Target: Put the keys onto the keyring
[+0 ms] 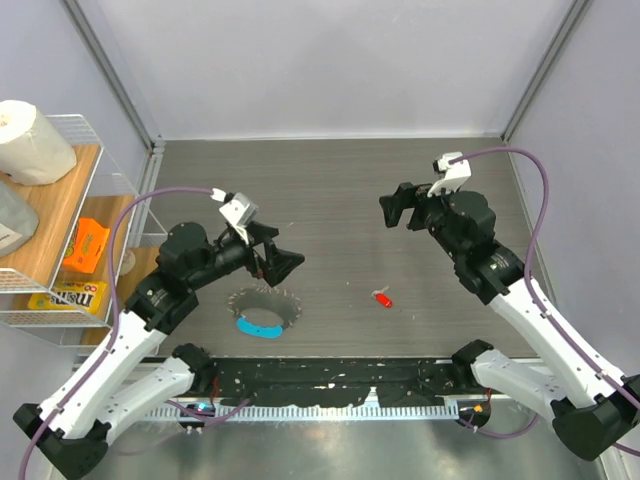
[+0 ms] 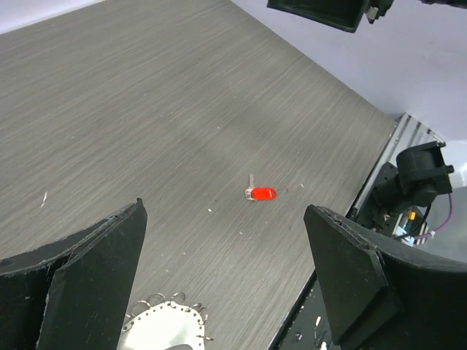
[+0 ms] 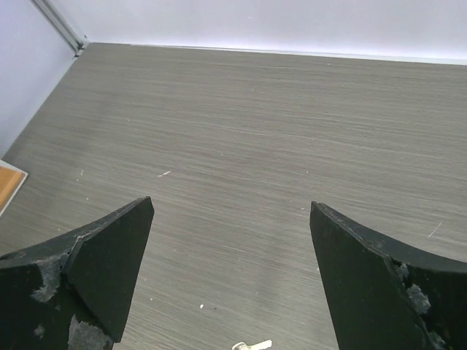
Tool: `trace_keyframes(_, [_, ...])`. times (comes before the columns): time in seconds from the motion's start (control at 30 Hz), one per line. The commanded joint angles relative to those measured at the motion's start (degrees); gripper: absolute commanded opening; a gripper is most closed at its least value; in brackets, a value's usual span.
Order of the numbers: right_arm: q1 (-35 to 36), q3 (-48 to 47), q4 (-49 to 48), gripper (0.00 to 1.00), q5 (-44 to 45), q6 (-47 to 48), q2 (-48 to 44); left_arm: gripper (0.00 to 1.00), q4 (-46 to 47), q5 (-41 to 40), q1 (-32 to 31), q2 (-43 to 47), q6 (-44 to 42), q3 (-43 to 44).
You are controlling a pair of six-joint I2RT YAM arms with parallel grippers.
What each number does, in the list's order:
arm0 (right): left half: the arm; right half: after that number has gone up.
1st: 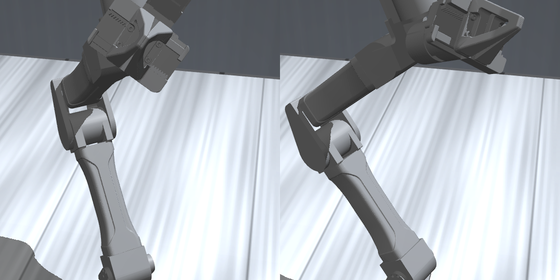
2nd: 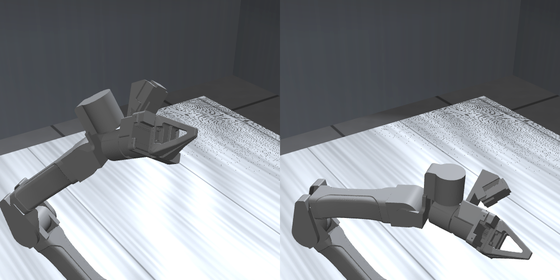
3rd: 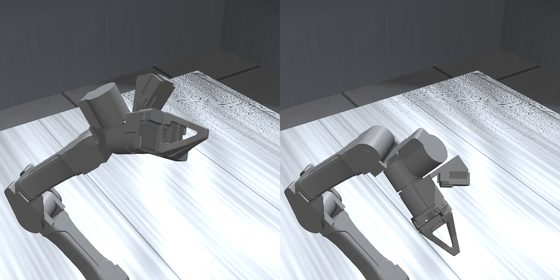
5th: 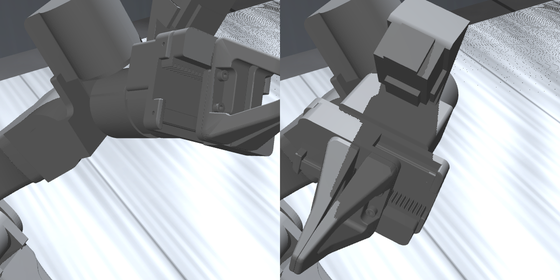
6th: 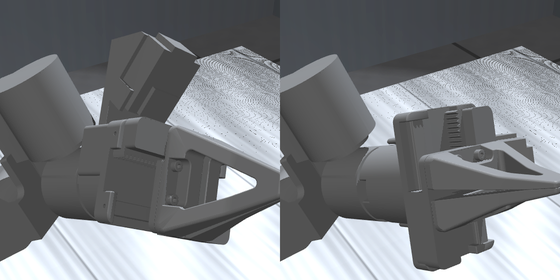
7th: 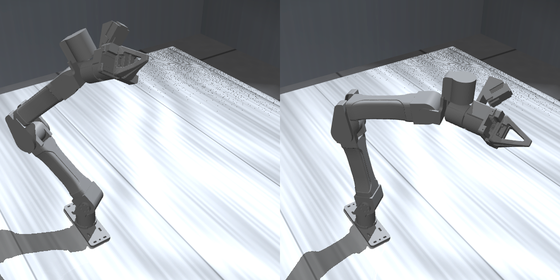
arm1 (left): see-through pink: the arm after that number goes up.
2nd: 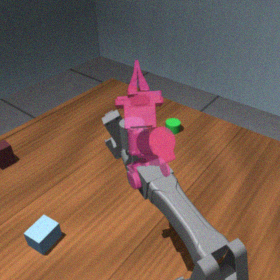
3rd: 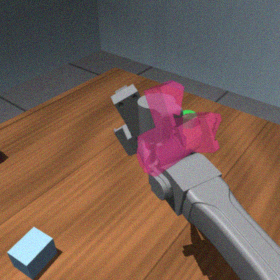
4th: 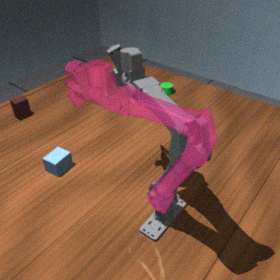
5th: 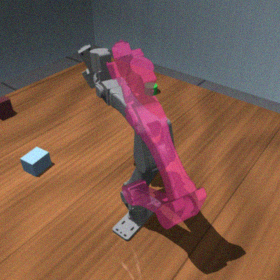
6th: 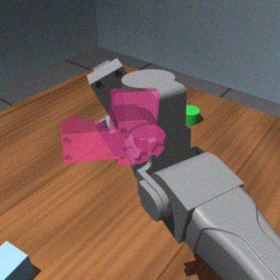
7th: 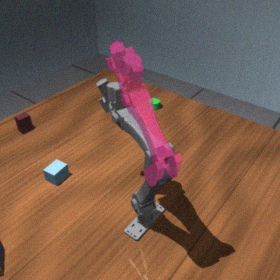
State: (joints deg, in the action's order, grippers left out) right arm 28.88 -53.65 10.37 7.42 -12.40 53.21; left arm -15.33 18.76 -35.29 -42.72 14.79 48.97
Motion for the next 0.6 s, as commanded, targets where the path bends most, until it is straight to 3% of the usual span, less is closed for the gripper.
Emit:
trace_keyframes(0.0, [0.1,-0.6,-0.5,0.96,0.2,-3.3,-1.8,1.00,0.2,3.5,0.0,1.1,0.1,2.0])
trace_keyframes(0.2, [0.1,-2.3,3.5,0.95,-9.6,-2.5,0.1,0.97,-0.3,0.6,0.0,0.6,1.3,-0.7])
trace_keyframes(0.37, [0.1,3.3,0.9,0.95,-15.1,-2.5,0.2,0.96,-5.0,-3.4,-1.4,-1.3,1.4,-2.2])
trace_keyframes(0.47, [1.9,5.0,2.4,0.95,-10.2,-3.0,1.1,0.96,-9.2,-11.6,-4.2,-3.0,0.6,-2.3])
trace_keyframes(0.57, [8.3,7.4,3.1,0.97,-1.3,-3.6,0.6,0.94,-14.3,-21.0,-7.1,-6.0,3.0,-0.8])
